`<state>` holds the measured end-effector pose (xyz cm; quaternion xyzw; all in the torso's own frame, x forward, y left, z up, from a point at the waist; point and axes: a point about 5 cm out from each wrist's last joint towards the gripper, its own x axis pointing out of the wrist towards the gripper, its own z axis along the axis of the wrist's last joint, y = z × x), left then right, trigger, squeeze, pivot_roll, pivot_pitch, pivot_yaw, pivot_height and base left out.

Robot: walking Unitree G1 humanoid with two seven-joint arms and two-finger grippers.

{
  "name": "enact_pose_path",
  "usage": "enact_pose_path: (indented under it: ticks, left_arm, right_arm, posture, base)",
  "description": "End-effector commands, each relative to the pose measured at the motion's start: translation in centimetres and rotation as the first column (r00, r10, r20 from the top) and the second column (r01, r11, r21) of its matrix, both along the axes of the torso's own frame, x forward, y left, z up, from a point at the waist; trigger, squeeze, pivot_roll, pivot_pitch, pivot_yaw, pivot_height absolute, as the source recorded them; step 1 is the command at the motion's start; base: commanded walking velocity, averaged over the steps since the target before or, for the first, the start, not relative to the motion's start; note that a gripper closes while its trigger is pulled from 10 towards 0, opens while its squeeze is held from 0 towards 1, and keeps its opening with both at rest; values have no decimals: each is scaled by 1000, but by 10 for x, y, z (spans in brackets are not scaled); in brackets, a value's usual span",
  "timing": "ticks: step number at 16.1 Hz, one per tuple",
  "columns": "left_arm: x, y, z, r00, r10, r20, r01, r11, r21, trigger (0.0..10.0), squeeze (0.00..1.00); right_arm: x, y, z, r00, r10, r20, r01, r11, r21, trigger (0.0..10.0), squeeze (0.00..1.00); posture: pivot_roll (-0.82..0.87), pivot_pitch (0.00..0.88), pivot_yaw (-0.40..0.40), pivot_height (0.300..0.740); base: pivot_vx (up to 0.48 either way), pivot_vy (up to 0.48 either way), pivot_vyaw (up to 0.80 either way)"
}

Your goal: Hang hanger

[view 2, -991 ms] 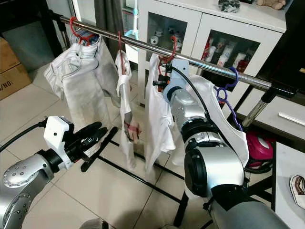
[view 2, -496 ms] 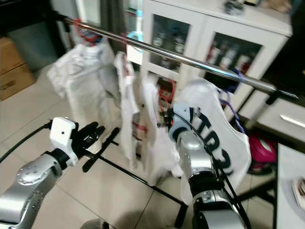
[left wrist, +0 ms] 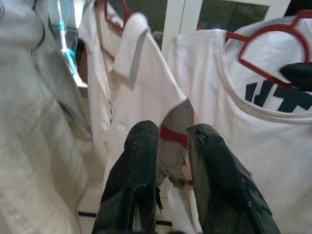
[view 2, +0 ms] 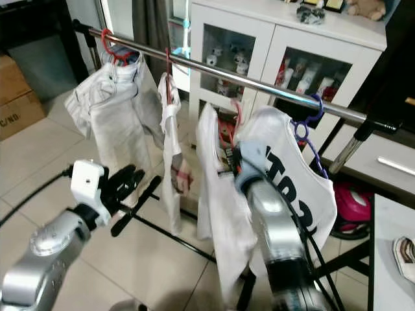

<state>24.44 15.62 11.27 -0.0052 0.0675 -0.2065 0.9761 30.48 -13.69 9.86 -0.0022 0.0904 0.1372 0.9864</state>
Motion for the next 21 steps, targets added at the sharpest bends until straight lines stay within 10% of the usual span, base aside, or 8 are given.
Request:
enact_pose_path:
  ticks: [1,5,6,7,21]
  left_arm:
    - [-3,-2,-1,1000,7,1,-7,1000,10,10000,0]
    - [-10,-6,-6,1000,-5,-7,5,1000,6,10000,0]
    - [-9,-7,-5,1000,-7,-4,7,1000,-2,10000,0]
    - [-8,-8,-5,1000,-13,-3,13,1000,-4,10000,0]
    - [-5,-10,-4,999,-37,3,37,999,-17,10000,0]
  right_arm:
    - [-3,-9,13,999,-20,44,21,1000,-14,0,0]
    - [-24,-12,9,999,-33,2,33,999,-14,0,0]
    - [-26,-8,10,1000,-10,3,10,999,-32,8196,0]
    - [-28,-7,11,1000,-4,-2,3,999,-48,10000,0]
    - [-40,-8,10,993,-15,-120,18,1000,17,10000,0]
  posture:
    - [57,0,-69,740]
    - [41,0,-61,740]
    - [41,0,-61,740]
    - [30,0,-52,740]
    - [20,0,-34,740]
  base:
    - [0,0,0]
    - [0,0,0]
    - [0,0,0]
    - [0,0,0]
    - [0,172,-355]
